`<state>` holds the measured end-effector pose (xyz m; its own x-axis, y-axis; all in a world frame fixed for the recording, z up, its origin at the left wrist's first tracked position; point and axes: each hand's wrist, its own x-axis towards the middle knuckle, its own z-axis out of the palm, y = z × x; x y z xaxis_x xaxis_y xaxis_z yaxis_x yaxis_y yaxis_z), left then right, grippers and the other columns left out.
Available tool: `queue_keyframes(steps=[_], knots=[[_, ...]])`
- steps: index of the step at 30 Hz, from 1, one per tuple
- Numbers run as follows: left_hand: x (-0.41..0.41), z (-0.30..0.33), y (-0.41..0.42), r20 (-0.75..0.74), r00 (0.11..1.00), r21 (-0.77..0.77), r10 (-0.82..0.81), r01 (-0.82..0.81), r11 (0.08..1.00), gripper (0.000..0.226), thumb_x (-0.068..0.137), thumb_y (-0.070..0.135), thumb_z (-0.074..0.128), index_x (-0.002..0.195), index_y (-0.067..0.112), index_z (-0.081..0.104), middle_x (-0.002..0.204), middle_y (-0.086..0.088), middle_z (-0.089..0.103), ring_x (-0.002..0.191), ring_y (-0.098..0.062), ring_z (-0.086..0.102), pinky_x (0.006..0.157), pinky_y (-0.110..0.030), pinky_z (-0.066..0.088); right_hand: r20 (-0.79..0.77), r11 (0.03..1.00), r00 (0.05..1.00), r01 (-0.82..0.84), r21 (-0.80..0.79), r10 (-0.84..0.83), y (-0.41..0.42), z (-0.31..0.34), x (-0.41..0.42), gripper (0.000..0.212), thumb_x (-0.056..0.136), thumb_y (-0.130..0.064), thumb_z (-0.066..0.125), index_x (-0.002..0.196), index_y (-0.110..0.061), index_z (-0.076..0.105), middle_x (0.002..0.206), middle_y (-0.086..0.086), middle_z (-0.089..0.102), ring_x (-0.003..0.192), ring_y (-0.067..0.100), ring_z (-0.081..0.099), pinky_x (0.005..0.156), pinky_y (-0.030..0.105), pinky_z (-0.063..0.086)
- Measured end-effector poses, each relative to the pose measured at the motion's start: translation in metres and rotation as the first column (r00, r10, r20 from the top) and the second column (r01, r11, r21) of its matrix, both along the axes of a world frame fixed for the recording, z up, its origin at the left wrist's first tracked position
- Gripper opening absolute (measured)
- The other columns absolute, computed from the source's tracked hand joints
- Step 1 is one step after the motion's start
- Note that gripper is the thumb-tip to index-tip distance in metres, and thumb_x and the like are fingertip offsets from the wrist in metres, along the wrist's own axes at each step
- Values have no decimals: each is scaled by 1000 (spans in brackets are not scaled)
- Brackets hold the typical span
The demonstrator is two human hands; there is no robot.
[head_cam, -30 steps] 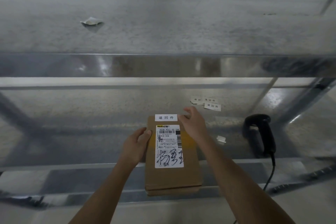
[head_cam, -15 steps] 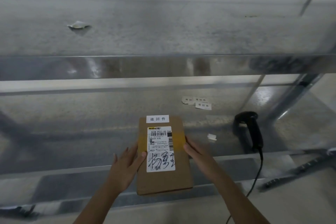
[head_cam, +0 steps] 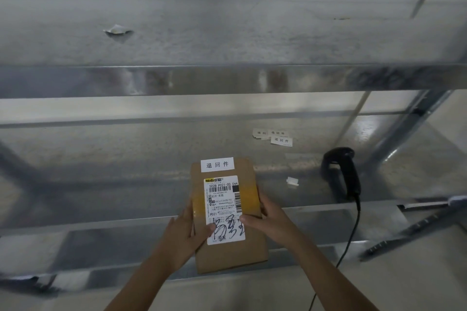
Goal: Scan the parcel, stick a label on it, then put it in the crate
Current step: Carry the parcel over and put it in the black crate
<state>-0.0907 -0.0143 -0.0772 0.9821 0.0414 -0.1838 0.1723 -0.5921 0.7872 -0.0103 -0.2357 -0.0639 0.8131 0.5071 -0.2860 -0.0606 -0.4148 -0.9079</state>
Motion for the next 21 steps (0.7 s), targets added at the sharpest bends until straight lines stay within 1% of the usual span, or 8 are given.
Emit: queue_keyframes(steps=[2, 4, 8, 11, 13, 15, 18, 21], knots=[[-4, -11, 3, 37, 999, 266, -16, 6, 964, 97, 64, 90, 17, 146, 38, 12, 152, 14, 29, 143, -12, 21, 117, -48, -6, 18, 1000, 1000, 9, 2, -9, -2, -1, -5, 90, 68, -49, 77, 143, -40, 28, 129, -18, 58, 120, 3, 53, 100, 39, 48], [-9, -12, 4, 31, 999, 371, -39, 25, 928, 103, 62, 92, 7, 148, 35, 6, 157, 11, 15, 146, -12, 7, 113, -47, -15, 35, 1000, 999, 25, 4, -26, -3, -1, -9, 89, 70, -42, 79, 143, -35, 30, 128, -16, 59, 120, 4, 54, 98, 38, 49], [-14, -4, 4, 80, 996, 368, -45, 12, 930, 98, 65, 90, 12, 147, 36, 7, 157, 9, 19, 145, -15, 14, 115, -50, -14, 100, 999, 994, 40, 16, -41, -2, 6, -16, 81, 72, -38, 78, 141, -33, 37, 127, -15, 61, 120, 5, 54, 96, 38, 50], [-14, 6, 9, 143, 988, 468, -64, -11, 884, 95, 68, 87, 13, 147, 35, 4, 157, 10, 18, 146, -19, 7, 114, -52, -16, 124, 998, 991, 48, 29, -51, 0, 15, -20, 80, 70, -44, 77, 139, -36, 37, 127, -15, 60, 121, 6, 54, 96, 44, 50], [-14, 15, 12, 182, 981, 489, -68, -30, 872, 97, 67, 87, 13, 148, 33, 9, 156, 9, 21, 146, -20, 9, 115, -52, -14, 136, 998, 989, 56, 33, -60, 1, 21, -22, 80, 72, -39, 77, 140, -35, 35, 126, -15, 61, 120, 5, 55, 96, 42, 51], [-14, 25, 14, 214, 975, 460, -65, -42, 887, 99, 66, 88, 15, 147, 31, 16, 155, 7, 26, 145, -18, 17, 117, -50, -7, 148, 998, 987, 50, 48, -56, 3, 30, -24, 76, 76, -27, 76, 140, -32, 36, 123, -15, 62, 116, 2, 57, 93, 34, 53], [-23, 41, 15, 251, 967, 345, -35, -56, 937, 101, 63, 90, 20, 143, 28, 27, 146, 4, 44, 134, -17, 39, 119, -46, 6, 175, 997, 983, 40, 68, -51, 7, 44, -30, 80, 76, -24, 77, 142, -32, 33, 123, -18, 62, 114, -2, 57, 86, 21, 54], [-42, 56, 14, 305, 952, 276, 14, -102, 956, 102, 61, 90, 23, 140, 26, 31, 136, 6, 54, 128, -18, 46, 118, -46, 9, 208, 997, 977, 25, 69, -39, 11, 55, -40, 88, 72, -35, 78, 144, -37, 28, 128, -17, 59, 119, 3, 54, 94, 33, 52]])
